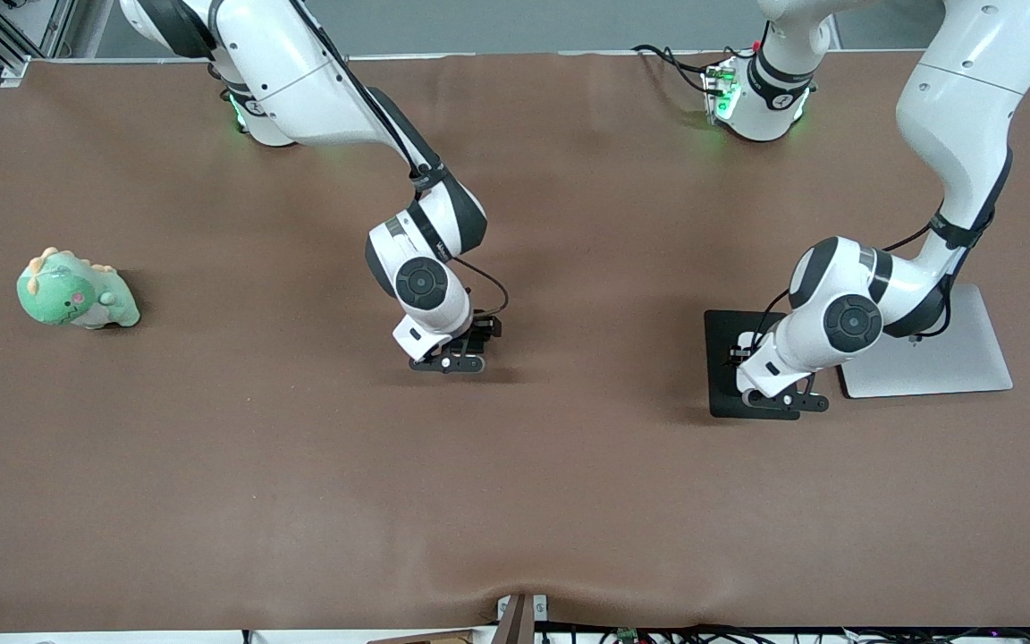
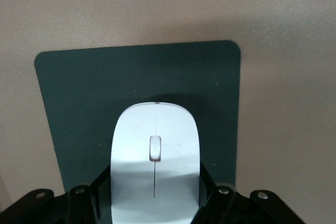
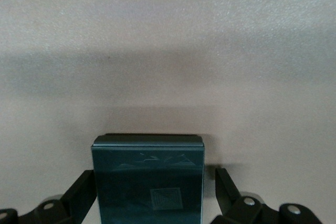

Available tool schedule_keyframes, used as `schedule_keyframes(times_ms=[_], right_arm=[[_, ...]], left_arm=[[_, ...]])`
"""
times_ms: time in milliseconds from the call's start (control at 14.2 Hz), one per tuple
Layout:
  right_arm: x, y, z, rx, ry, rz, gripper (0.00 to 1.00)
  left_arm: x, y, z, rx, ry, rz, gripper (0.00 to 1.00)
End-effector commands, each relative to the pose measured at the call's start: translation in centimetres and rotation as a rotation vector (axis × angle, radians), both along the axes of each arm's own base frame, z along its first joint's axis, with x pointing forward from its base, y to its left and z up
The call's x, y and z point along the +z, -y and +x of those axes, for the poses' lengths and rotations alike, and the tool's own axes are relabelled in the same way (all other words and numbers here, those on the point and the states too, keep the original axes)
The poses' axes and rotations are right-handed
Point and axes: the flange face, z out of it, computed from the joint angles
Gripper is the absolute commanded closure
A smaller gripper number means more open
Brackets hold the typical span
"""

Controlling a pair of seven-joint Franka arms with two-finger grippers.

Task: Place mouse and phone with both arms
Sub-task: 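Lower the mouse onto the black mouse pad with the left gripper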

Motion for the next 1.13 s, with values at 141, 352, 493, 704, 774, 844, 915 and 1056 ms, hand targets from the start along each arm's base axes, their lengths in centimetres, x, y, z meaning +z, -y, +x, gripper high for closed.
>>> schedule_keyframes(times_ms=[141, 352, 493, 704, 774, 844, 915, 1056], right_arm=[[0.4, -0.3, 0.2, -0.027, 0.007, -0.001, 0.99], [1.7, 0.0, 1.2, -0.051, 0.011, 0.006, 1.0], [3.0, 0.3, 1.9, -0.061, -0.028, -0.015, 1.0], [3.3, 3.0, 3.7, -0.107, -0.041, -0.02, 1.0], [4.0, 4.2, 4.5, -0.118, -0.039, -0.016, 1.0], [4.1, 5.8, 5.3, -0.137, -0.053, -0.021, 1.0], [4.4, 7.5, 6.2, -0.154, -0.066, -0.025, 1.0], [4.9, 11.0, 7.5, -0.132, -0.08, -0.02, 1.0]], left_arm=[[-1.9, -0.9, -0.3, -0.003, 0.018, 0.011, 1.0], [-2.5, -0.5, 0.1, 0.03, 0.037, -0.005, 1.0], [-3.1, -0.5, 0.0, 0.031, 0.034, -0.013, 0.54], [-3.3, -1.0, -0.1, 0.013, 0.037, 0.003, 0.0], [-3.1, -1.1, -0.1, 0.014, 0.04, 0.004, 0.0], [-2.9, -1.1, -0.1, 0.013, 0.039, 0.009, 0.0], [-2.5, -1.1, -0.1, 0.013, 0.041, 0.014, 0.0], [-0.7, -1.1, 0.3, 0.011, 0.059, 0.029, 0.0]])
